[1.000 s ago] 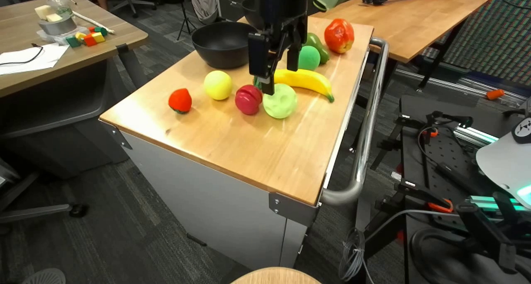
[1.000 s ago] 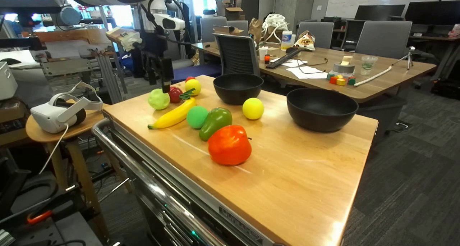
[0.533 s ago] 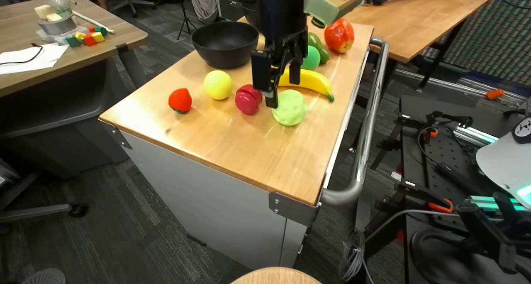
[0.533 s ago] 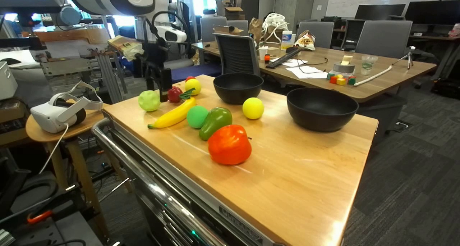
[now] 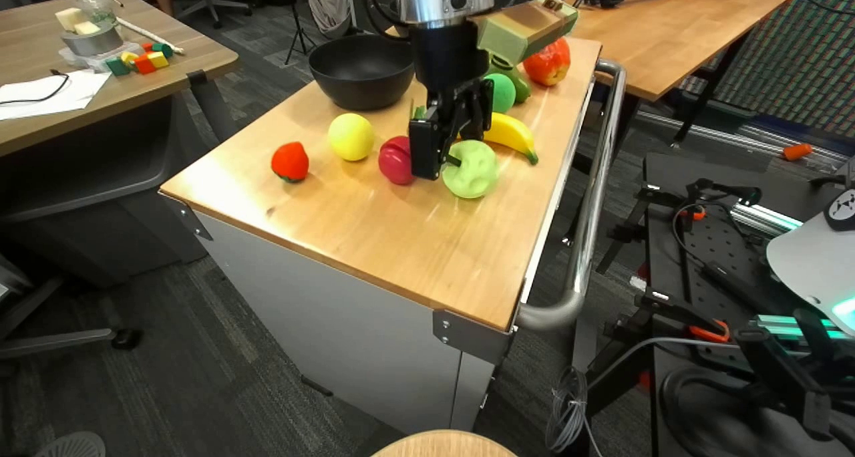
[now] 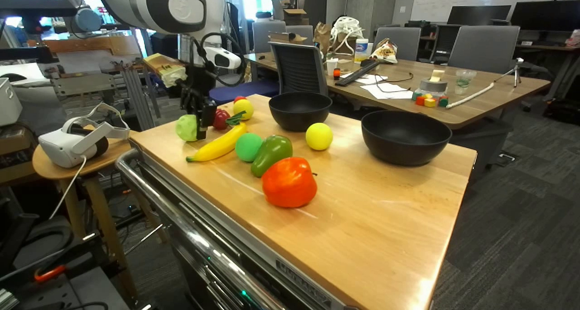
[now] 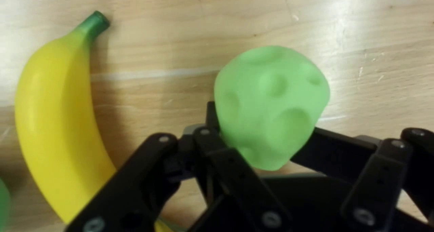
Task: Place the fruits and vegetables inside the two black bowls
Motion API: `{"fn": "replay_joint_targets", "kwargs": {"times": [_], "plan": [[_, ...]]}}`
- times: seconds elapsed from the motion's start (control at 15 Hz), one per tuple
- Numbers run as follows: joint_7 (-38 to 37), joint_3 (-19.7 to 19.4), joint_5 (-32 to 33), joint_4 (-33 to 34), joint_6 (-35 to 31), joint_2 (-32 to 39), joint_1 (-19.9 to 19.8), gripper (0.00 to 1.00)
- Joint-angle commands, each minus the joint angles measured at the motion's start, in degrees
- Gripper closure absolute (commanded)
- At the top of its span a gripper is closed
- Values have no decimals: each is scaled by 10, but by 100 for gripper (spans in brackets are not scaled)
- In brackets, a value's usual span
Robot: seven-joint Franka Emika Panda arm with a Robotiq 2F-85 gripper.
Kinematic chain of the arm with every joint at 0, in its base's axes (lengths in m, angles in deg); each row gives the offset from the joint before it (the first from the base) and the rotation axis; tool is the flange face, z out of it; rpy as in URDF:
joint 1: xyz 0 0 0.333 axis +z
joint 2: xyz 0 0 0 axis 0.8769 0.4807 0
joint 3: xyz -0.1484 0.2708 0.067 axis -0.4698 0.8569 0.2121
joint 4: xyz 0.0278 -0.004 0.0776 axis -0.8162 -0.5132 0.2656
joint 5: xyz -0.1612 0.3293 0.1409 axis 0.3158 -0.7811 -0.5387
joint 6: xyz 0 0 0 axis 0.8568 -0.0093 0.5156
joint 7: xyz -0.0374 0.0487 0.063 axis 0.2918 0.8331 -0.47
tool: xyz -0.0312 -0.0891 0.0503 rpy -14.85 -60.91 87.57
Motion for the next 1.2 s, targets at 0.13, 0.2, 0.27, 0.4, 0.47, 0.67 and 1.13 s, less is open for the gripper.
{"fn": "replay_joint_targets", "kwargs": {"times": [0.13,0.2,0.27,0.4,0.47,0.67,1.13], "plan": [[22,-9,-10,29,27,-27,-4,89],[11,-13,8,38,27,-36,-2,87],[-7,-18,43,52,29,-46,1,91],[-25,-26,99,91,40,-60,0,96],[-34,-28,125,113,43,-63,-1,97],[-83,-38,237,209,61,-25,-3,93],[-110,-76,253,391,129,163,1,94]]}}
